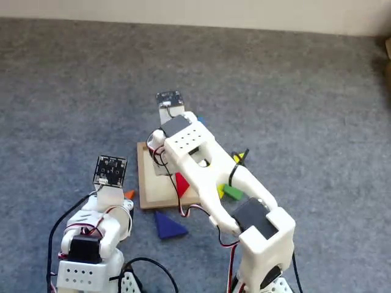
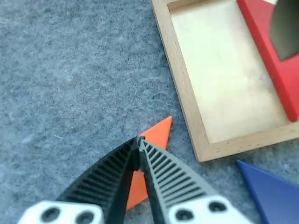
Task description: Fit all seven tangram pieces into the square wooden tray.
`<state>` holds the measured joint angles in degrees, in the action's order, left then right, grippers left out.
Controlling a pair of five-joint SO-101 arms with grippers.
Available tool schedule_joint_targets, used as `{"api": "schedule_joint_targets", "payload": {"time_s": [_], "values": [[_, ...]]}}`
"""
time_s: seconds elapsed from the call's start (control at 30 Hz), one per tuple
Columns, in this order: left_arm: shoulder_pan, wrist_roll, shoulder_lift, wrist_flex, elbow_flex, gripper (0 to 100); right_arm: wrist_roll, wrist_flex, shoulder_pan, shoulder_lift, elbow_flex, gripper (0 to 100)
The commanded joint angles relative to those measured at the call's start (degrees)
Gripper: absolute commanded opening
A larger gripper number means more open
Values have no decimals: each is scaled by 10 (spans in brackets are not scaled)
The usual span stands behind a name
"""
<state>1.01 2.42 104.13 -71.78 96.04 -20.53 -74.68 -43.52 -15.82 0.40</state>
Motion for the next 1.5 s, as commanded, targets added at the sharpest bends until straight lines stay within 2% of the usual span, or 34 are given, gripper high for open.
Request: {"api": "schedule_joint_targets", "payload": {"time_s": [0.0, 0.1, 0.27, 0.43, 0.7, 1.07, 1.27, 1.47], "values": [[2, 5, 0, -3, 12, 9, 41, -7, 0, 14, -33, 361], [2, 5, 0, -3, 12, 9, 77, -17, 24, 14, -32, 334], [2, 5, 0, -3, 12, 9, 165, -17, 73, 28, -32, 157], [2, 5, 0, -3, 12, 9, 270, -18, 73, 51, -12, 35], [2, 5, 0, -3, 12, 9, 271, 95, 67, 36, 99, 31], [2, 5, 0, -3, 12, 9, 270, 125, -38, 34, 118, 31], [2, 5, 0, -3, 12, 9, 273, 178, -53, 34, 119, 31], [2, 5, 0, -3, 12, 9, 273, 151, -51, 39, 114, 29]]}}
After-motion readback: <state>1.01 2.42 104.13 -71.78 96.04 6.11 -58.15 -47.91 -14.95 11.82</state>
